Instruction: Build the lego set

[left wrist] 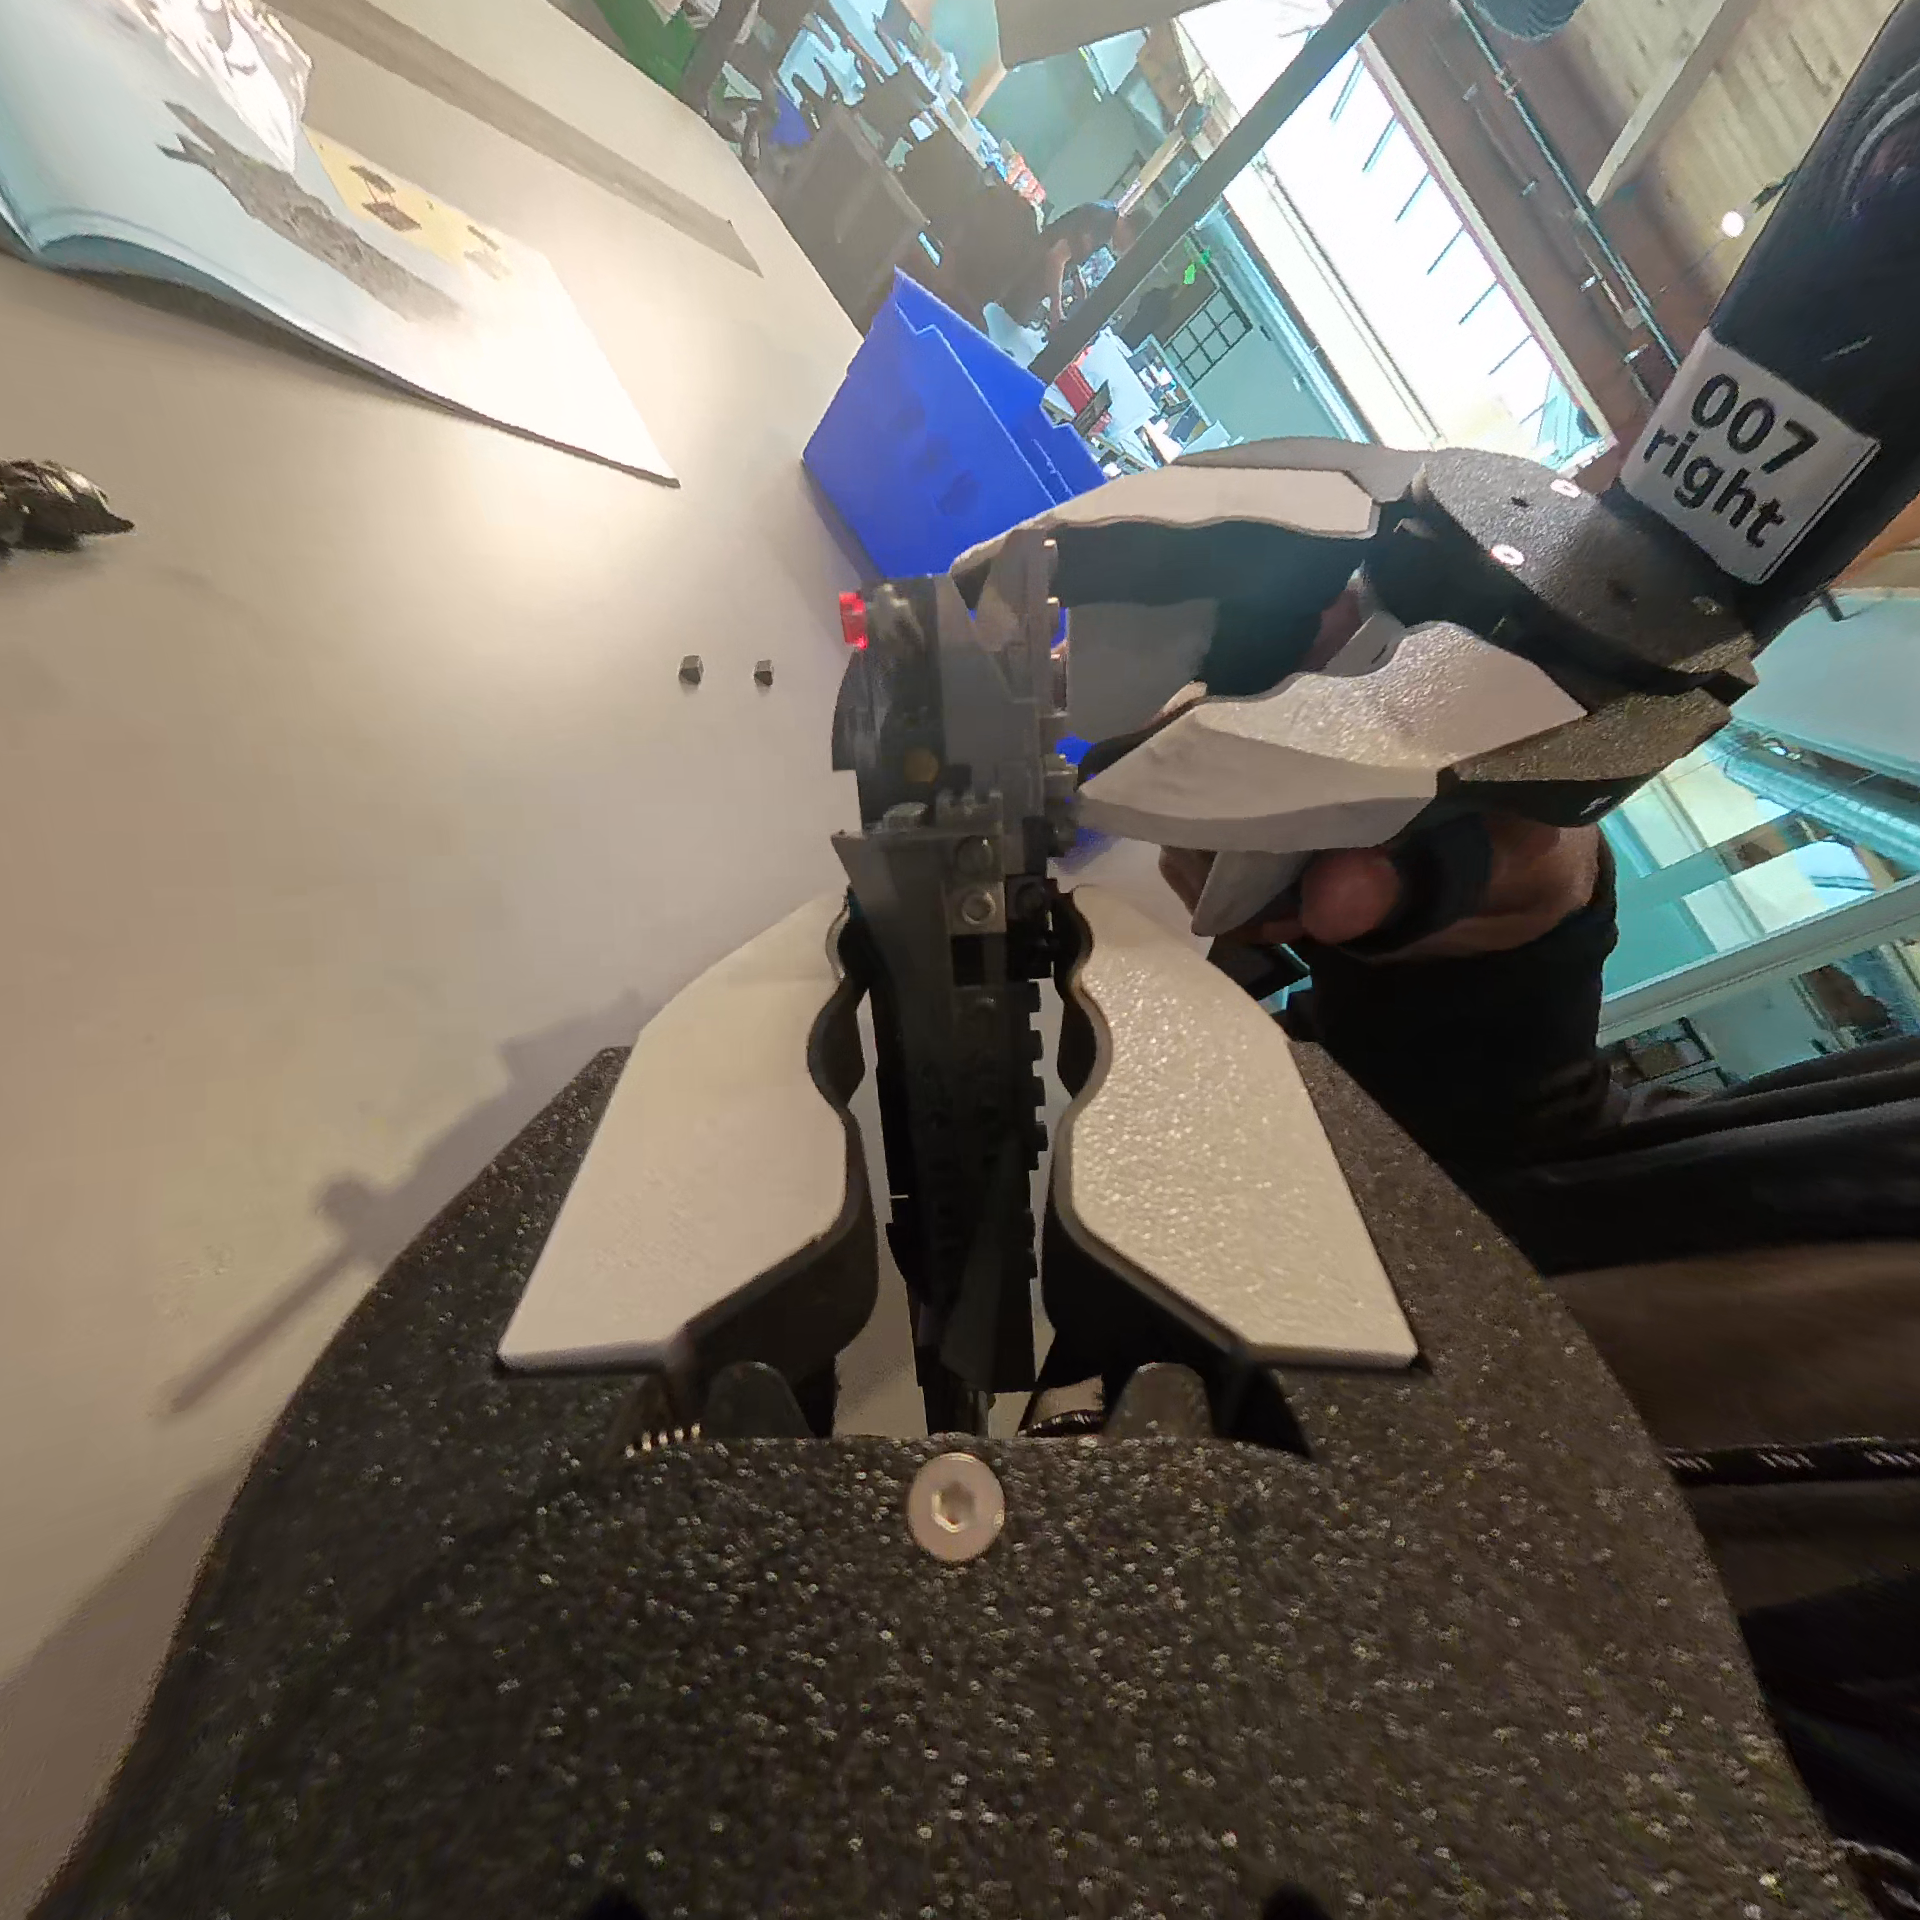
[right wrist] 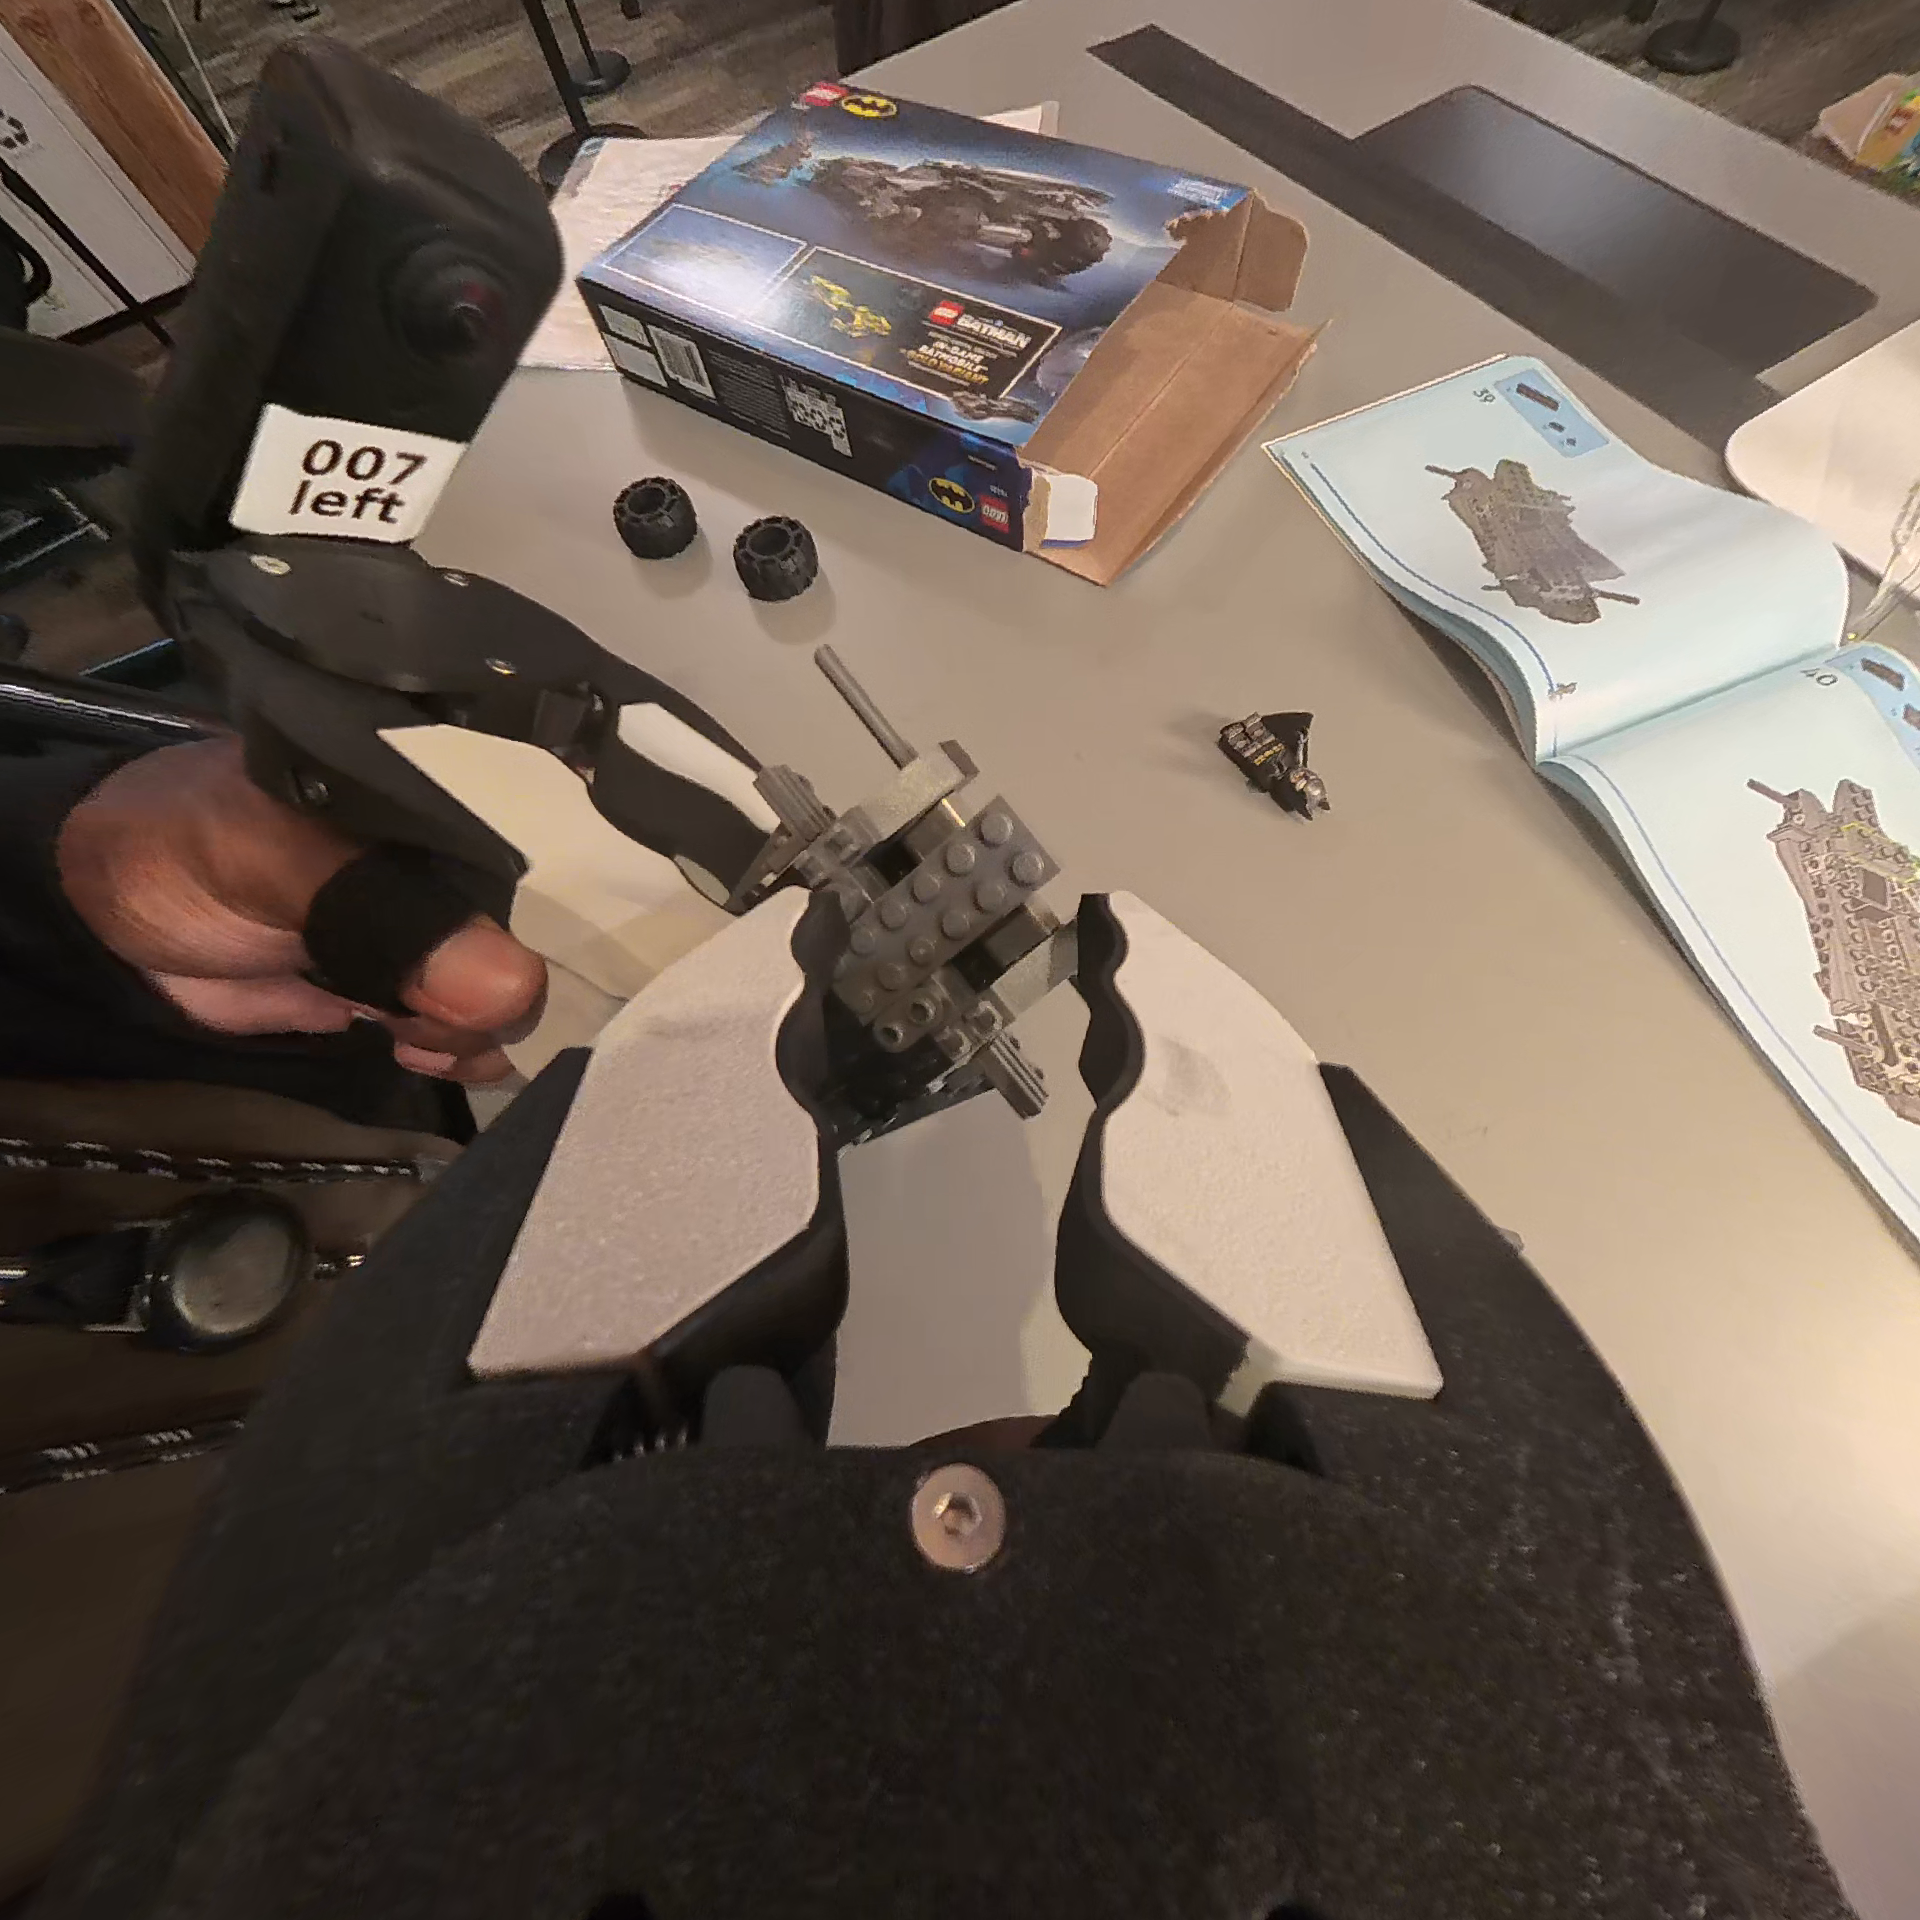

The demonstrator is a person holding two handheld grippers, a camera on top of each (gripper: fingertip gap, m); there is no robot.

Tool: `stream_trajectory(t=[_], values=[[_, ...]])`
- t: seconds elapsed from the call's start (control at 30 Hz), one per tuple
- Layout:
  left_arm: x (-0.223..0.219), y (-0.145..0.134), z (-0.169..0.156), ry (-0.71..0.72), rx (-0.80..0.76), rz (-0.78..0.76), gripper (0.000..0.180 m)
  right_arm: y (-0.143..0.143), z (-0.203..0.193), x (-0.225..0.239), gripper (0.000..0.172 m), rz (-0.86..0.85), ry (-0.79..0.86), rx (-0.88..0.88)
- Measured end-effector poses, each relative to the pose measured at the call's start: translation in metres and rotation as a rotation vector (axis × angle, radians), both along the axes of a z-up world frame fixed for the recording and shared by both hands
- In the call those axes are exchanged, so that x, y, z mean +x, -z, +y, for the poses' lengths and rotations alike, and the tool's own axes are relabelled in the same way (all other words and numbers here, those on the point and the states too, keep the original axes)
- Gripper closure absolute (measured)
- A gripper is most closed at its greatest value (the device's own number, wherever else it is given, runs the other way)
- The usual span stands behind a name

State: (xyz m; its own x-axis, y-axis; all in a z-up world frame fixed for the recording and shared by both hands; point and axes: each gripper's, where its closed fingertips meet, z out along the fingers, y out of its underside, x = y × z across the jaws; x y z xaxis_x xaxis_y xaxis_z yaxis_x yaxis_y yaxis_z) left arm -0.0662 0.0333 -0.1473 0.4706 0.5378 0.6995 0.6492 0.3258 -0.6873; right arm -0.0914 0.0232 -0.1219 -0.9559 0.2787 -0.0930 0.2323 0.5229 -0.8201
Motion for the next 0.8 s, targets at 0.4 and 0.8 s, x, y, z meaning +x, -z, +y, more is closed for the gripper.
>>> stream_trajectory(t=[0.4, 0.8], values=[[0.002, -0.014, -0.002, 0.012, 0.008, 0.121, 0.146, -0.011, 0.000, 0.000, 0.115, -0.007, -0.013, -0.048], [0.001, -0.014, -0.004, -0.003, -0.015, 0.121, 0.146, -0.014, -0.001, -0.001, 0.117, 0.067, 0.007, -0.018]])
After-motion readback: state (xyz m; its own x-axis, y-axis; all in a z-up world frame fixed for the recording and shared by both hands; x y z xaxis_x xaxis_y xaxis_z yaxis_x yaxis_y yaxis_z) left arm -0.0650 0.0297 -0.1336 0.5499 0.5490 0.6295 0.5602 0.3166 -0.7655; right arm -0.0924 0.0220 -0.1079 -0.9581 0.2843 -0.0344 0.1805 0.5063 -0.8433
